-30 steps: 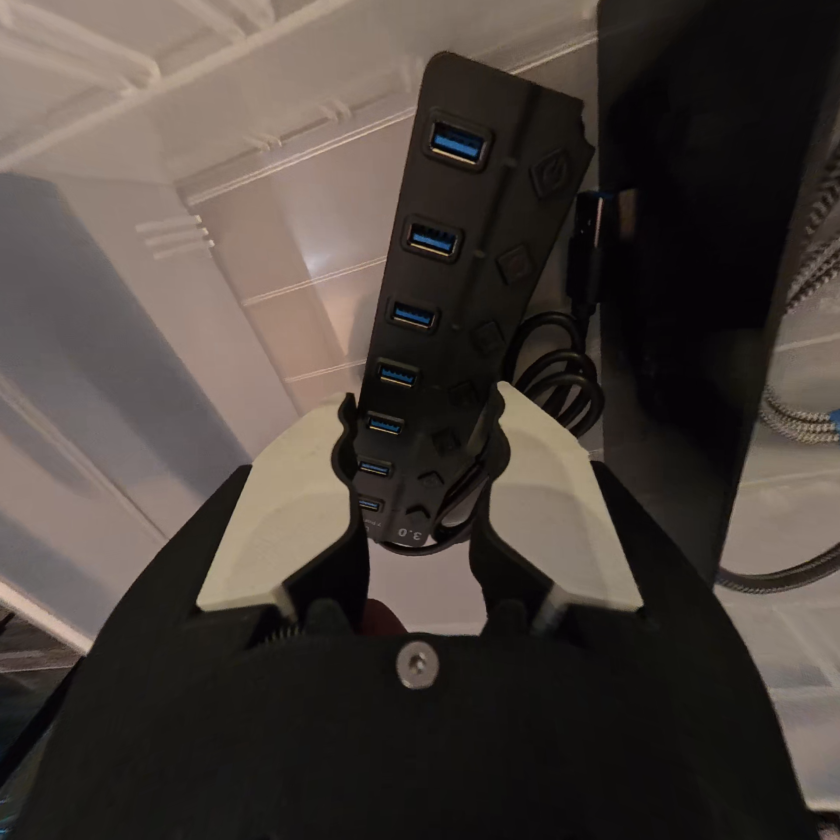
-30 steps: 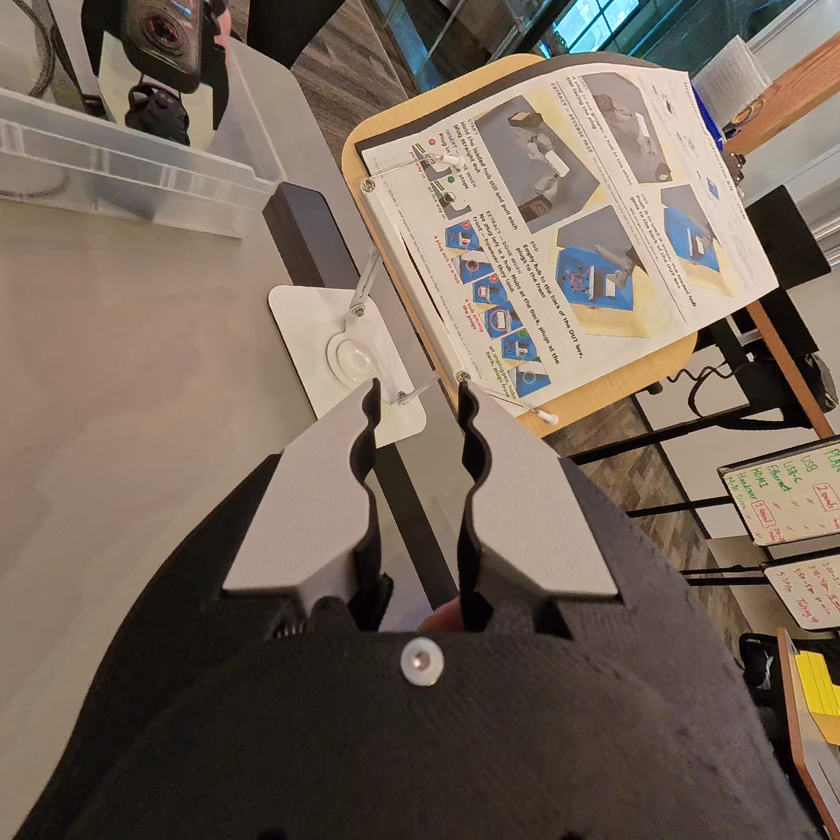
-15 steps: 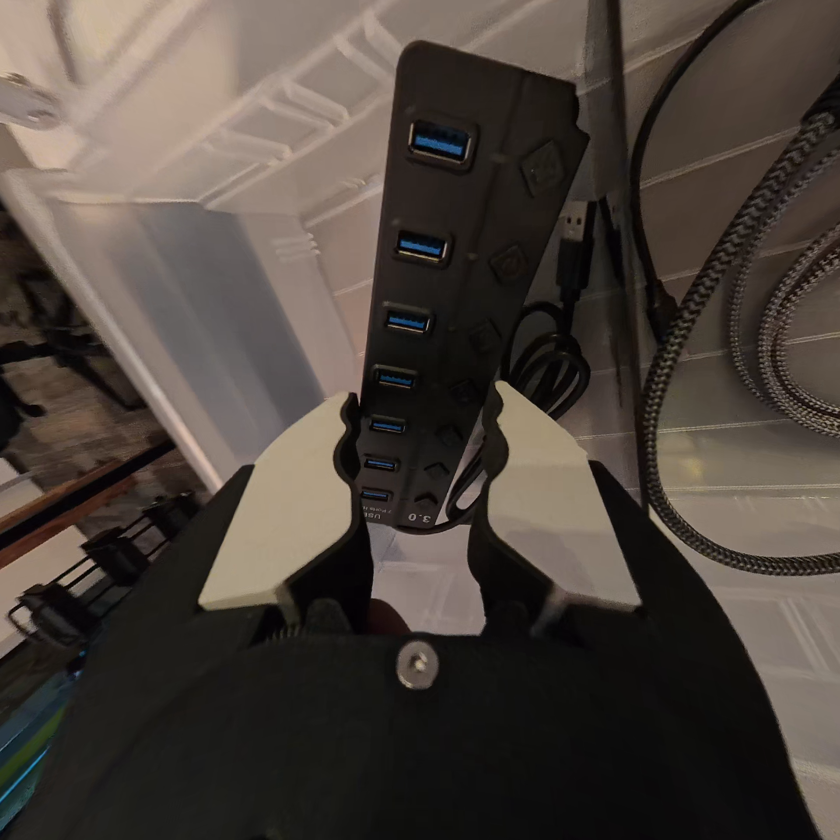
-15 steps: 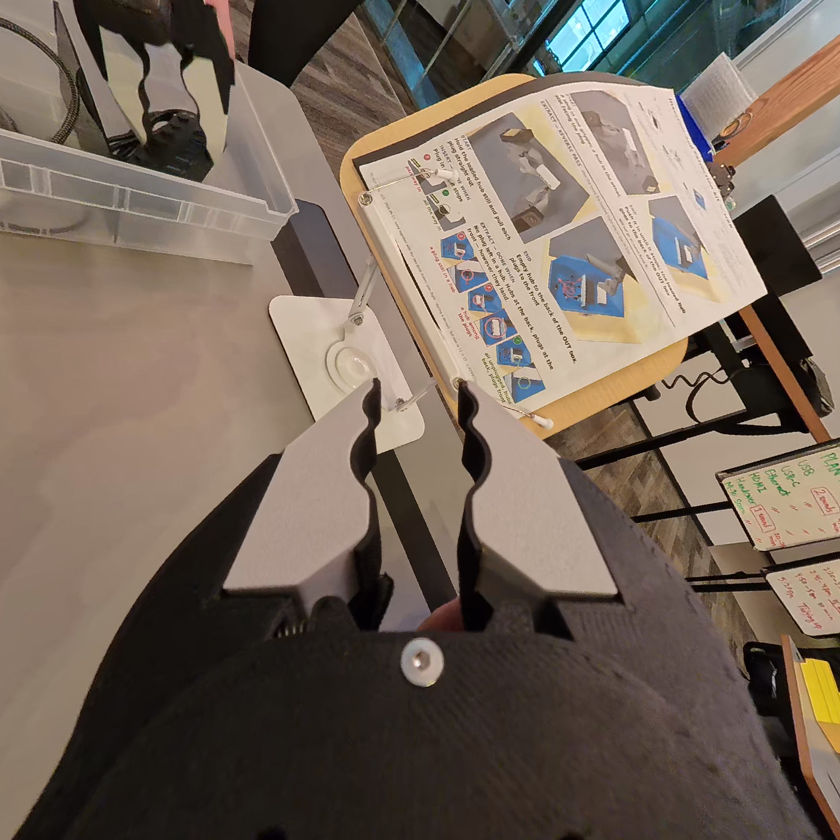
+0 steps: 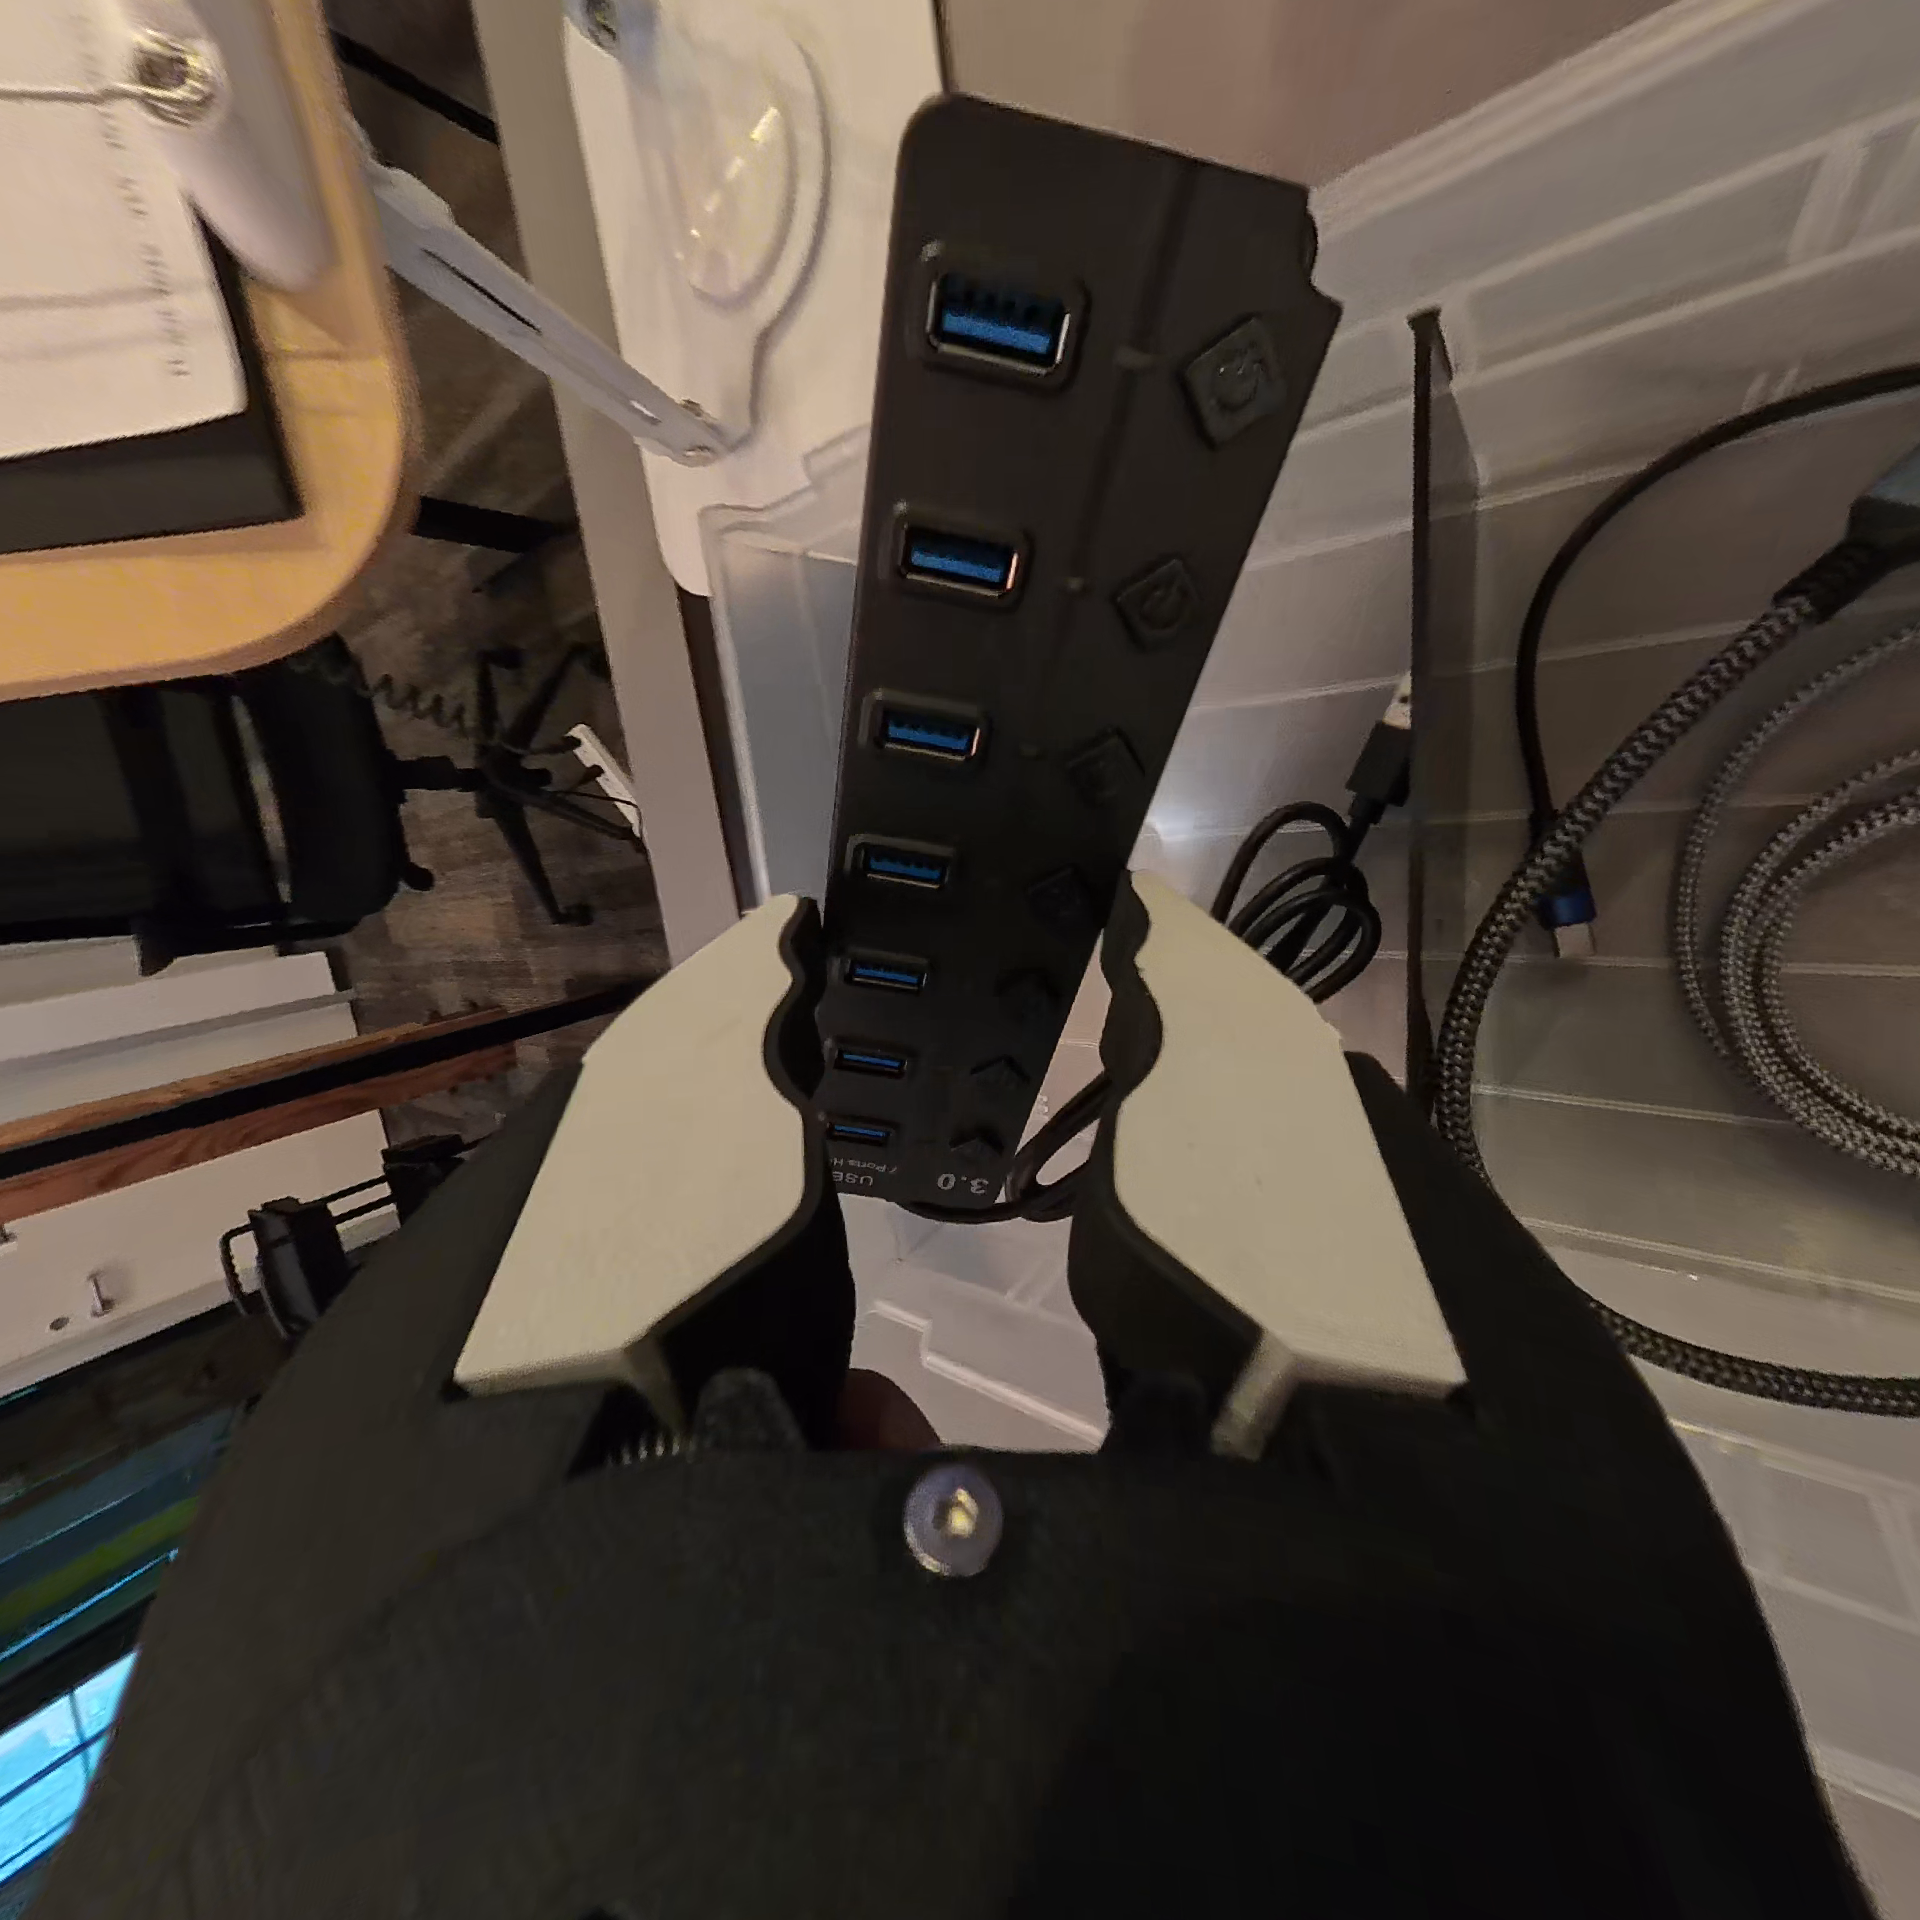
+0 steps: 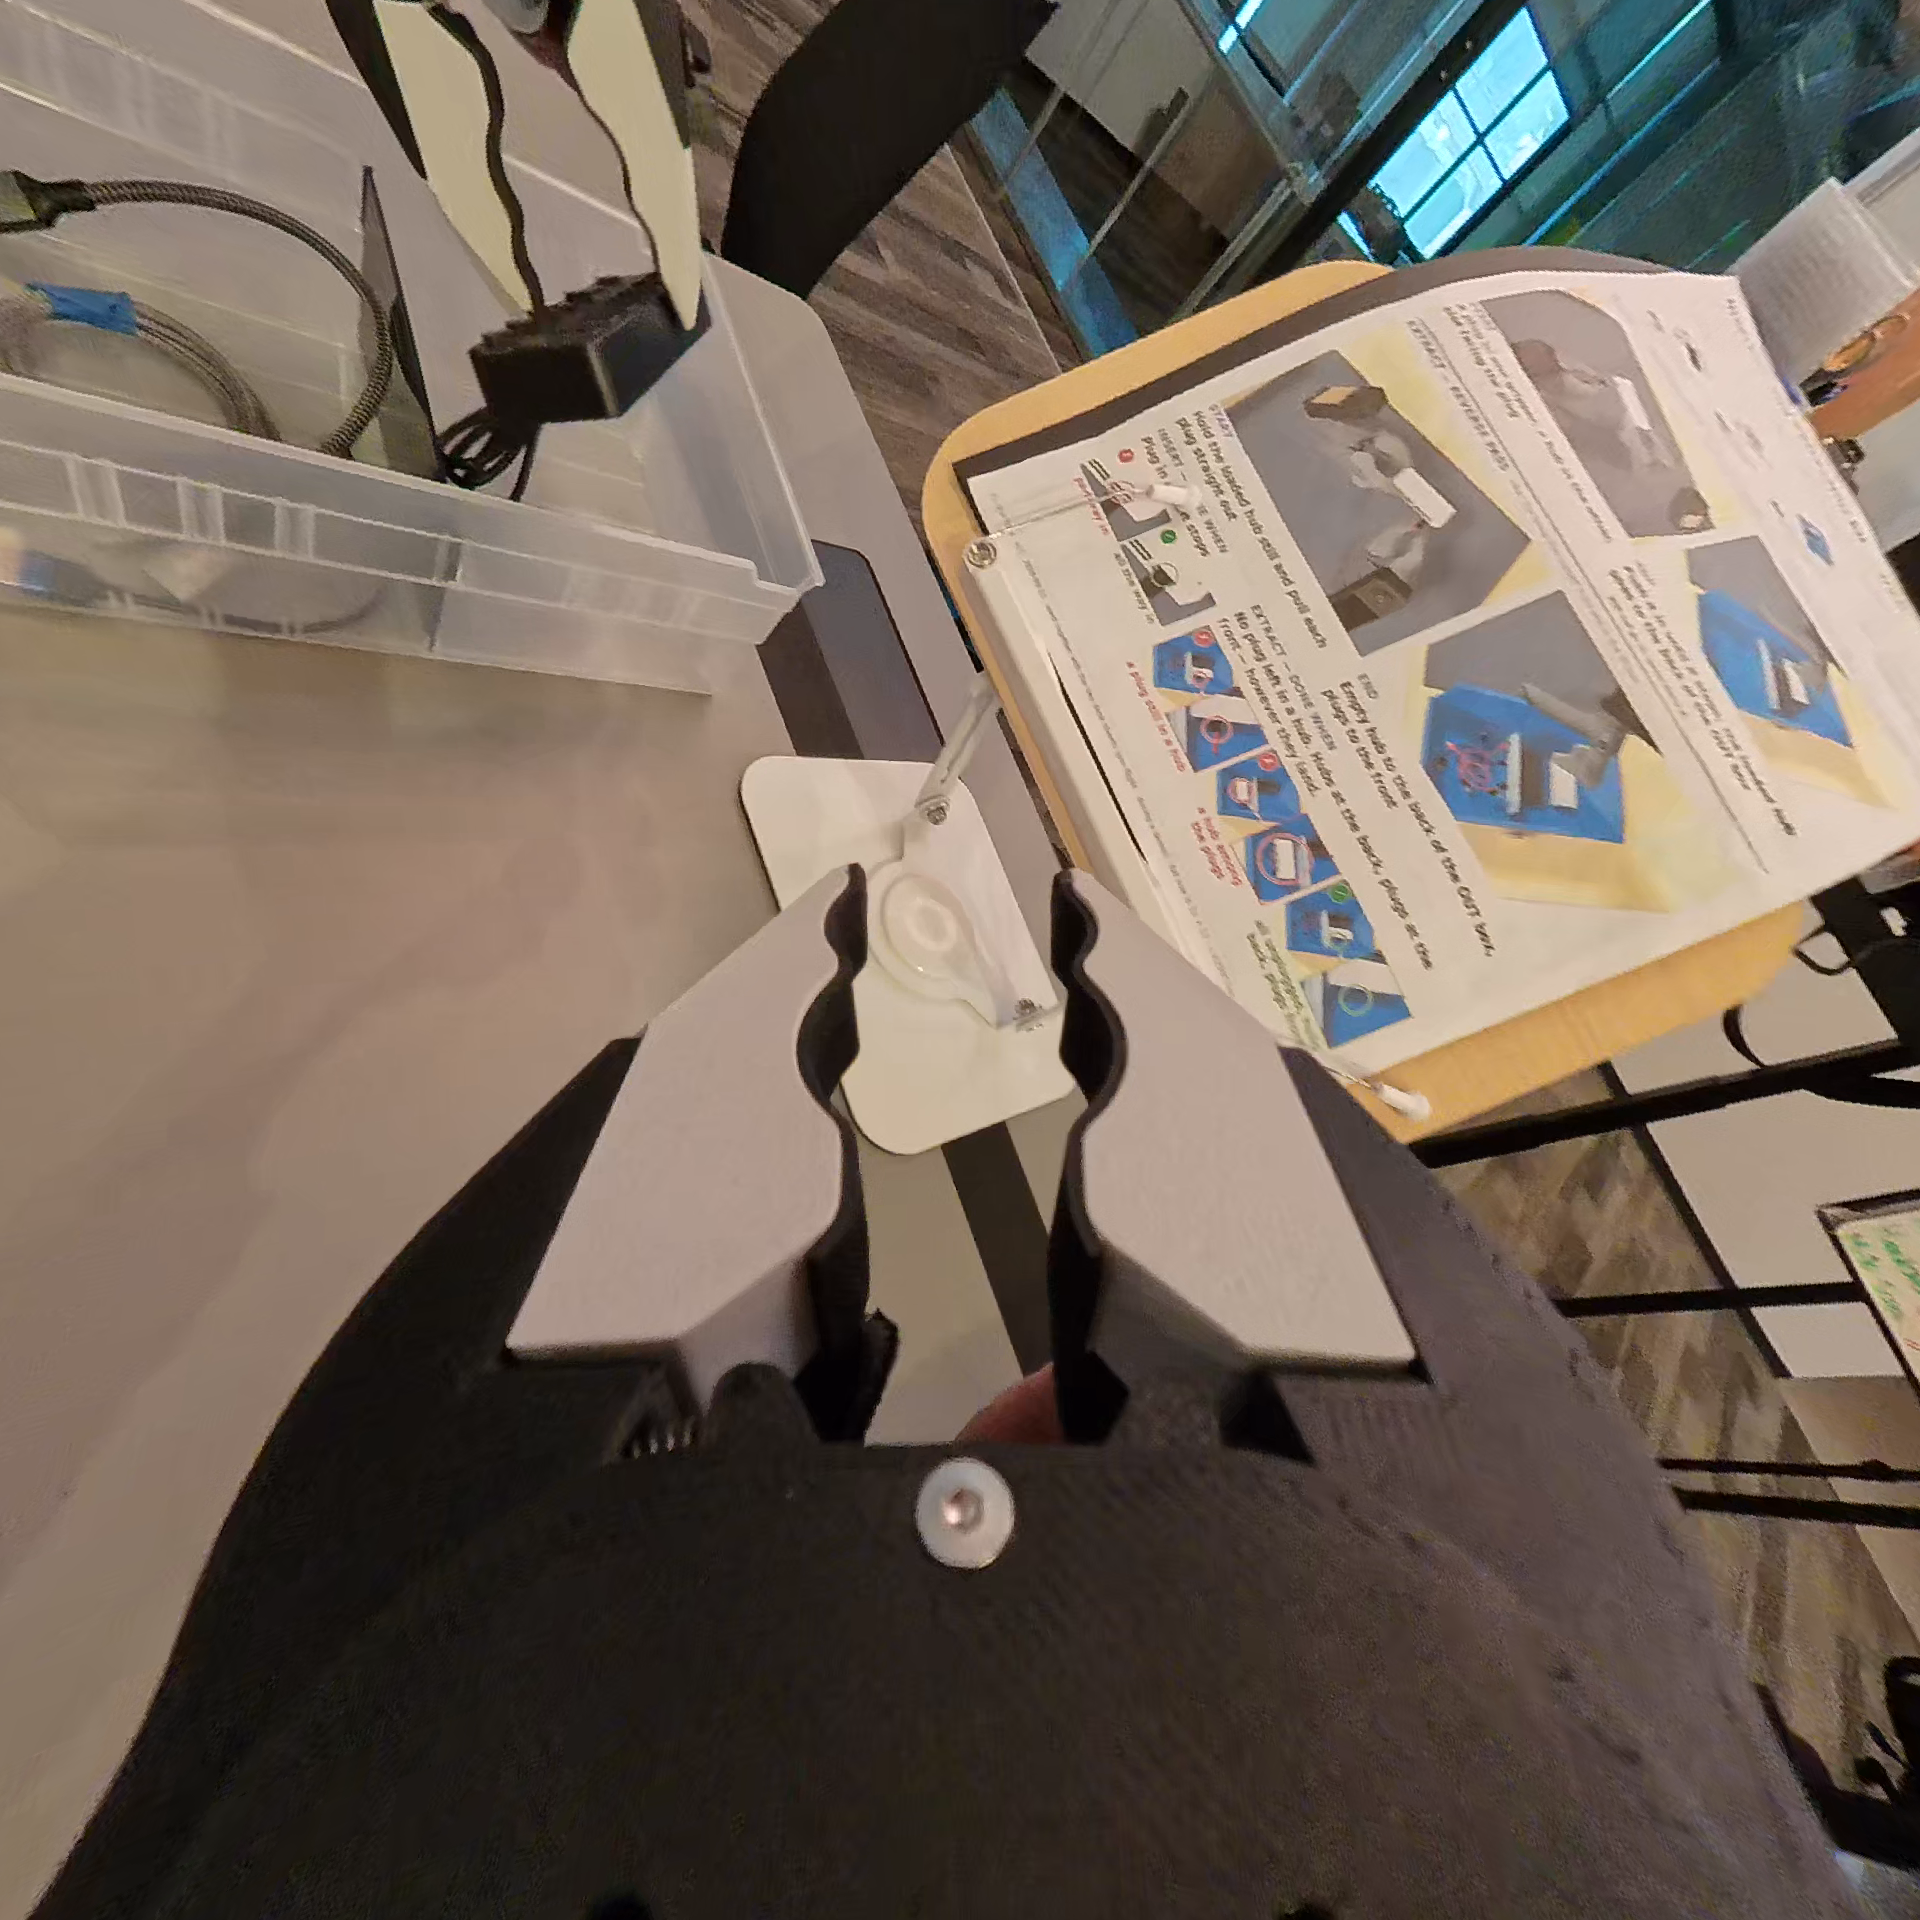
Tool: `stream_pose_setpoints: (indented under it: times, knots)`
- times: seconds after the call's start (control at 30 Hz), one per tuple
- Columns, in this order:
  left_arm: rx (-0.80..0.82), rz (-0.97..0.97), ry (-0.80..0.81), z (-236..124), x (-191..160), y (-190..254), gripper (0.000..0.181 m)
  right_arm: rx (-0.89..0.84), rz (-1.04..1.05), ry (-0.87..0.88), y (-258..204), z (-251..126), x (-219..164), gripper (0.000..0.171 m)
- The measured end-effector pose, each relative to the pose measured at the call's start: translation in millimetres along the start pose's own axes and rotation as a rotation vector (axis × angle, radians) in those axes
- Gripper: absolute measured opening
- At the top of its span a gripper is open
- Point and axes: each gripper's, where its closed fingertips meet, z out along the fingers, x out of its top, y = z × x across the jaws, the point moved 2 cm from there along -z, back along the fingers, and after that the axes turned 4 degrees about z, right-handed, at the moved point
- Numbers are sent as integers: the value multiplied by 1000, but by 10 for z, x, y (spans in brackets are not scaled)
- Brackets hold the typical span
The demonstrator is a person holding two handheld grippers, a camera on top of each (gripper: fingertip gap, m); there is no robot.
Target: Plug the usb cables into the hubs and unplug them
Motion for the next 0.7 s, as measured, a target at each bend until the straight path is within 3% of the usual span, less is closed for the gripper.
stream_pose_setpoints:
  times: [0.4, 0.7]
  knots:
    - [316, -178, 256, -769, 371, -472, 52, 30, -16, 23, -115, 108, 59, 37]
    - [434, -156, 333, -1334, 835, -798, 52, 19, -15, 86, -101, -6, 203, 40]
